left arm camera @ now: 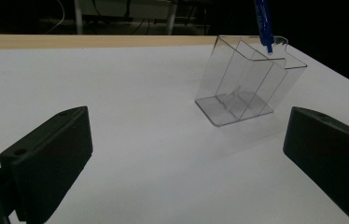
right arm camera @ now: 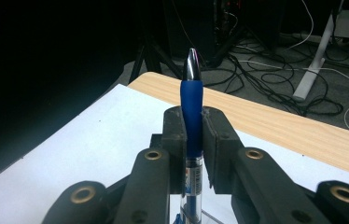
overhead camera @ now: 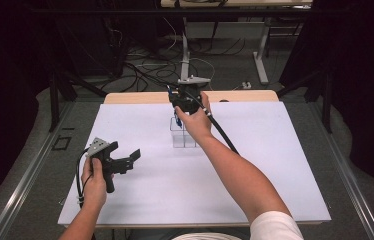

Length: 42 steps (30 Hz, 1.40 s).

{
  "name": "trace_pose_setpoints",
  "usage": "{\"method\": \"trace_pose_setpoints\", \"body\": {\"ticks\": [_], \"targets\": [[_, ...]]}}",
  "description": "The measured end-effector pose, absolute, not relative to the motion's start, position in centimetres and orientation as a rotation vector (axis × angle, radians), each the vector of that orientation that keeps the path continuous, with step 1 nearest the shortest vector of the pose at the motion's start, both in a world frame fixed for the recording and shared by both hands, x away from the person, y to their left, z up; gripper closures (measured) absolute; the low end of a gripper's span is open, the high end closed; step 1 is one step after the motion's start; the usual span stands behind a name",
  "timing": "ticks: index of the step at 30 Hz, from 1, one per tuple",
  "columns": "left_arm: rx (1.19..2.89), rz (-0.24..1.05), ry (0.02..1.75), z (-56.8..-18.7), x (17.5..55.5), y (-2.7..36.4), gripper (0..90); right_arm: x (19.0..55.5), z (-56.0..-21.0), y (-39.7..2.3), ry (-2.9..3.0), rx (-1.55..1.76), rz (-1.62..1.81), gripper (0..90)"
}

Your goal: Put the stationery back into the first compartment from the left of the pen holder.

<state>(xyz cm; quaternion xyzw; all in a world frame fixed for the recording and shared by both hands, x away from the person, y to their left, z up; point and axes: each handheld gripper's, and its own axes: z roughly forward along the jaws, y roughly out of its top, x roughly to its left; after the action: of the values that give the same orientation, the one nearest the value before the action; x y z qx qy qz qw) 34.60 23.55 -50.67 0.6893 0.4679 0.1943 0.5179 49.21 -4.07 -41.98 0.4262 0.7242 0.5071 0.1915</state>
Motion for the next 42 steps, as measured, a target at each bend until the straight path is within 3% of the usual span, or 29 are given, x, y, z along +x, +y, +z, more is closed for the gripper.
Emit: {"method": "trace_pose_setpoints", "body": {"ticks": [34, 42], "targets": [[1.666, 0.465, 1.116, -50.8, 34.7, 23.5, 1.3, 49.1, -45.4, -3.6, 2.103, 1.17, 1.336, 79.7], [1.67, 0.463, 1.115, -50.8, 34.7, 23.3, 1.2, 48.4, -45.3, -4.6, 2.138, 1.152, 1.38, 62.4]]}}
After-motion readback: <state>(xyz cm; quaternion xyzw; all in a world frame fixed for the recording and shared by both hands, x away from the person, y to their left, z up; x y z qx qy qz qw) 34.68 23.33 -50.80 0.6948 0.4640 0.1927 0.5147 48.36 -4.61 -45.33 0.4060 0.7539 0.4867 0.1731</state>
